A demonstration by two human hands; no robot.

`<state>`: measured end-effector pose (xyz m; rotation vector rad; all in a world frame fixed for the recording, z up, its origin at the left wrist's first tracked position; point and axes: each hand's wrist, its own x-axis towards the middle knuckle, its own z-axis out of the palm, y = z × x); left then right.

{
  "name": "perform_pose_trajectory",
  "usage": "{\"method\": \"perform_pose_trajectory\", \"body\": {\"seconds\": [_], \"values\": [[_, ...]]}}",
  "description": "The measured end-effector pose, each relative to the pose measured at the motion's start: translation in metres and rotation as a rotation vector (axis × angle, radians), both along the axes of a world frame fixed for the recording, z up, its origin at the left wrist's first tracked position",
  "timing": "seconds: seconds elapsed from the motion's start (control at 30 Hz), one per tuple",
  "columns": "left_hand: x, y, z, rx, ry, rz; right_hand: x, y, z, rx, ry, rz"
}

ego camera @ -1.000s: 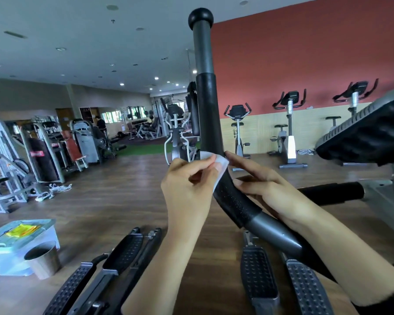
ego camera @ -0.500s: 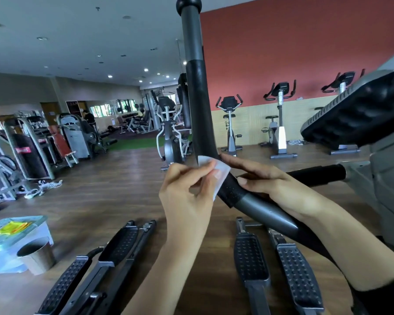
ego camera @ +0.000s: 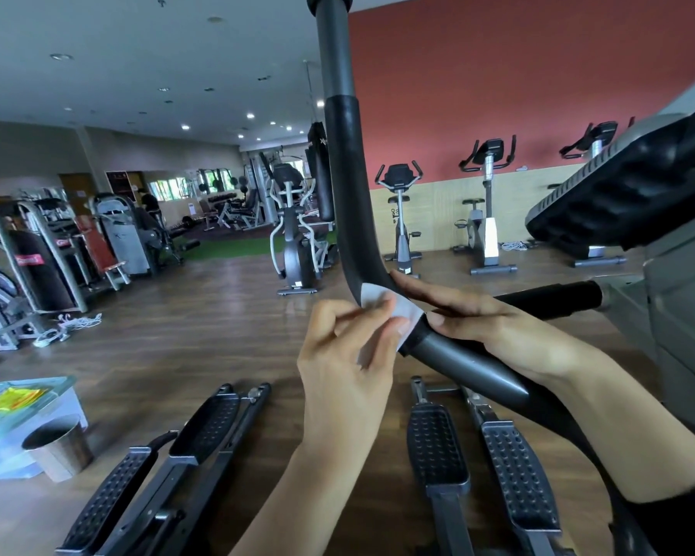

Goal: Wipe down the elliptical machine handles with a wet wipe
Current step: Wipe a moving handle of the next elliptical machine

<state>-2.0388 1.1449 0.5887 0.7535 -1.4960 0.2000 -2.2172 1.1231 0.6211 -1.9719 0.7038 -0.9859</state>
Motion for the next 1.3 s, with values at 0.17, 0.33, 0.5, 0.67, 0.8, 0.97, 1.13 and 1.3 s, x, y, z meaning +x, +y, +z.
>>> {"method": "perform_pose_trajectory", "body": {"seconds": [0.17, 0.33, 0.5, 0.67, 0.8, 0.97, 1.13, 1.3], "values": [[-0.004, 0.001, 0.000, -0.016, 0.033, 0.019, 0.000, 0.003, 0.000, -0.001, 0.000, 0.006], [-0.001, 0.002, -0.002, -0.011, 0.028, -0.011, 0.000, 0.004, 0.001, -0.011, 0.001, -0.017], [0.006, -0.015, 0.016, 0.061, 0.210, -0.001, 0.002, 0.006, 0.001, -0.034, 0.024, -0.064], [-0.006, 0.002, -0.008, 0.017, 0.163, -0.024, 0.003, 0.007, 0.001, -0.059, 0.001, -0.093], [-0.009, -0.002, -0.017, 0.003, 0.235, -0.068, 0.005, 0.008, 0.002, -0.109, 0.017, -0.129], [-0.013, -0.005, -0.019, 0.000, 0.322, -0.125, 0.007, 0.007, 0.002, -0.094, 0.009, -0.151], [-0.020, -0.002, -0.025, 0.108, 0.463, -0.204, 0.007, 0.011, 0.002, -0.152, 0.048, -0.163], [-0.032, 0.011, -0.033, 0.206, 0.637, -0.304, 0.006, 0.015, -0.001, -0.168, 0.072, -0.158]]}}
